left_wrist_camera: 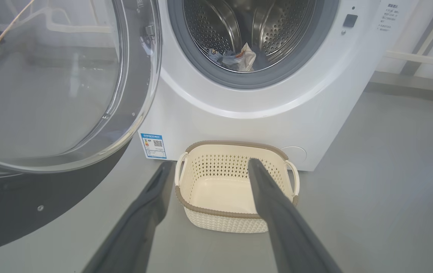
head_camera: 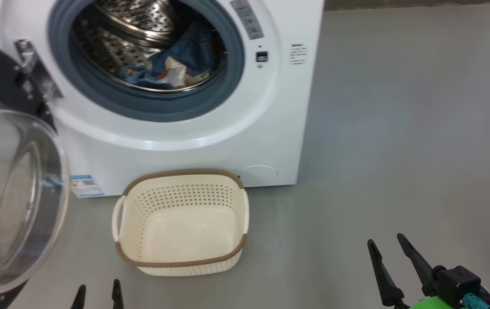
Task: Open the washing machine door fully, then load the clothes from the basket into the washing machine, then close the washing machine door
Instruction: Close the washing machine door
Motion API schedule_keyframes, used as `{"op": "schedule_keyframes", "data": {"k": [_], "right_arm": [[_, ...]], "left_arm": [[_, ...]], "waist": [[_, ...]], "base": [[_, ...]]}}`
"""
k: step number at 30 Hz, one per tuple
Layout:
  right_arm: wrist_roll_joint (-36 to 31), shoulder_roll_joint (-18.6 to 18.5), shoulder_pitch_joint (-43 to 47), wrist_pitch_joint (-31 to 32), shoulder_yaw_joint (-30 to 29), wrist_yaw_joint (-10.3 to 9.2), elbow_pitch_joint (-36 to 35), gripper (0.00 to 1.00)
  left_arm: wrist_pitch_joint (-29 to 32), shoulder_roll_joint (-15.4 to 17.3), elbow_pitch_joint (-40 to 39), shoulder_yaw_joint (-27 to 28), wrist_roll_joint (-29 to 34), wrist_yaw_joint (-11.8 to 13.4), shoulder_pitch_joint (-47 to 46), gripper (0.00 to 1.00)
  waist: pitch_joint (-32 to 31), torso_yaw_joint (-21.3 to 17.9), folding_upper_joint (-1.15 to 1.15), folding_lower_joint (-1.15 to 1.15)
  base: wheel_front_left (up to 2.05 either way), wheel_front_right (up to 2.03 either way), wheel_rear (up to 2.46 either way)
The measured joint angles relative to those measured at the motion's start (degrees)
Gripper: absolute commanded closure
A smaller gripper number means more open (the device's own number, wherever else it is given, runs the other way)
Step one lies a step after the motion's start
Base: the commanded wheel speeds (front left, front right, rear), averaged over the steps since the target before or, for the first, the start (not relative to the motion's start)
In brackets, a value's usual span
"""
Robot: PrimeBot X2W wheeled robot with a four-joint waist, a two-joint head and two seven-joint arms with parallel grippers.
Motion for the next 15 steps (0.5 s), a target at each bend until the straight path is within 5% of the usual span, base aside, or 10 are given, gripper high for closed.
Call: {"op": "schedule_keyframes", "data": {"k": [15], "right_arm": [[0.0, -1.3, -1.1, 0.0, 2.0, 0.0, 0.3, 0.0]], "left_arm": [[0.0, 0.0, -0.1, 1.5, 0.2, 0.0, 0.4, 0.0]], "waist": [[-1.2, 14.0, 0.0, 0.0]], "base": [[0.0, 0.0, 0.0]]}}
